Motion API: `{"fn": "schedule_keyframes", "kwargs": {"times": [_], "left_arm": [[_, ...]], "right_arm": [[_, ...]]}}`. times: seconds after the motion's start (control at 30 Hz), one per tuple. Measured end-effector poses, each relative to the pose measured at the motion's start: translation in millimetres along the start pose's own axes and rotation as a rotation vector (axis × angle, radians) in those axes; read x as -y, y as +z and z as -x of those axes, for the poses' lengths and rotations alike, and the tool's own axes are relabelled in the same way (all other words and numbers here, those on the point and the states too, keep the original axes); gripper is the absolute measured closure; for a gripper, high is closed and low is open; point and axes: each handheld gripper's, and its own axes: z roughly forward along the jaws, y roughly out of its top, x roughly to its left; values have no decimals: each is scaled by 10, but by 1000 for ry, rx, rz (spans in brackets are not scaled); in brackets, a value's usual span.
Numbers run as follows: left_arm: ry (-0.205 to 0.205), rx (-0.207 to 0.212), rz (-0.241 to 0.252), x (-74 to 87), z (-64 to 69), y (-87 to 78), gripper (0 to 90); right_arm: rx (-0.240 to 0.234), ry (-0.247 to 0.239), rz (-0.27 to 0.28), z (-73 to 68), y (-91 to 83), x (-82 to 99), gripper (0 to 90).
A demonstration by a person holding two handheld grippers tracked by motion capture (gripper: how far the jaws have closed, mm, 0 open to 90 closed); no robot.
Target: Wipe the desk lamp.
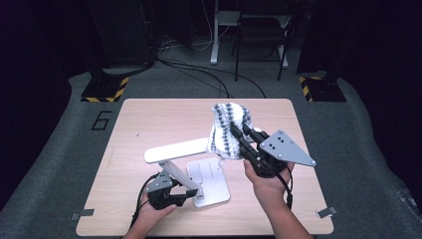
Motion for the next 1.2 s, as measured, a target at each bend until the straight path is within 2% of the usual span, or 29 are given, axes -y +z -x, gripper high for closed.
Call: {"fn": "schedule_keyframes", "kwargs": {"times": [0.13,0.3,0.43,0.53,0.6,0.73,0.97,1.2], "left_arm": [[4,27,3,-14,-4,-12,502],[12,33,25,-65,-14,8,493],[9,41,17,-91,-19,6,497],[7,36,20,-94,-13,9,504],[30,15,5,-107,10,3,515],[44,-1,5,-111,31,11,525],[48,-2,-7,-119,37,6,527],[45,-6,-8,-123,42,10,527]], "right_arm": [[9,1,-6,51,10,-5,799],[22,-9,-9,96,1,-35,798],[40,-14,-6,159,-23,-80,798],[63,-22,-3,226,-60,-113,798],[76,-28,2,266,-88,-130,798],[104,-61,-19,314,-118,-130,798],[122,-99,-53,299,-98,-1,800],[118,-66,-52,293,-87,61,802]]}}
